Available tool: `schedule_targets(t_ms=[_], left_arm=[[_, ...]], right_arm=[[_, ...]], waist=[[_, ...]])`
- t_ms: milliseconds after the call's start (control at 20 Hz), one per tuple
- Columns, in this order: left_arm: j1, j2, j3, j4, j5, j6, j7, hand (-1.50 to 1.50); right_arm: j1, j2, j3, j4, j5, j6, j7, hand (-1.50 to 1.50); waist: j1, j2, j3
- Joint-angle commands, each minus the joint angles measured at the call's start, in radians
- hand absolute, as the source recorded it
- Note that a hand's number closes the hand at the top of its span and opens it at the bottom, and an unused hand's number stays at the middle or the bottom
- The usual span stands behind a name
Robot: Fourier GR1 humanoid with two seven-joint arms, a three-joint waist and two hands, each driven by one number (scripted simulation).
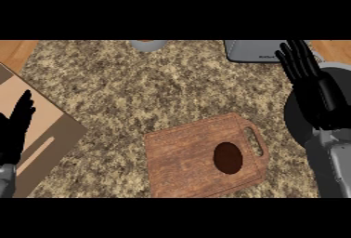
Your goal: Pick the cupcake from the cutting board and place it in the pot
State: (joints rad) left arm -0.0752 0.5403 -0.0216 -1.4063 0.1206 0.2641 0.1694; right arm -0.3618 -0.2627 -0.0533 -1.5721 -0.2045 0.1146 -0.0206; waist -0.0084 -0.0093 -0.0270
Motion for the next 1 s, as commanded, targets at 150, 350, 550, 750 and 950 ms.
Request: schedule_targets(t_ms=[150, 350, 550, 750, 950], left_arm=[[-0.109, -0.104, 0.026, -0.087, 0.078, -0.01, -0.046, 0.0], [-0.125, -0.16, -0.008, -0.169, 0.115, -0.003, -0.017, 0.0], [-0.156, -0.17, -0.006, -0.207, 0.113, 0.014, 0.034, 0.0], [-0.129, -0.178, 0.017, -0.17, 0.116, -0.023, 0.001, 0.0], [-0.165, -0.207, 0.017, -0.132, 0.085, 0.005, -0.013, 0.0]], right_arm=[[0.015, -0.074, -0.073, 0.21, 0.032, 0.092, -0.192, 1.5], [0.084, -0.243, 0.037, 0.194, 0.421, -0.037, -0.229, 1.5], [0.212, -0.07, -0.033, 0.377, 0.316, -0.089, -0.633, -1.5], [0.188, -0.09, -0.045, 0.338, 0.284, -0.024, -0.683, -1.5], [0.169, -0.183, -0.007, 0.262, 0.314, 0.078, -0.564, -1.5]], waist=[[0.015, 0.016, 0.028], [0.014, 0.02, 0.025], [0.011, 0.013, 0.03], [0.007, 0.01, 0.027], [0.0, 0.009, 0.026]])
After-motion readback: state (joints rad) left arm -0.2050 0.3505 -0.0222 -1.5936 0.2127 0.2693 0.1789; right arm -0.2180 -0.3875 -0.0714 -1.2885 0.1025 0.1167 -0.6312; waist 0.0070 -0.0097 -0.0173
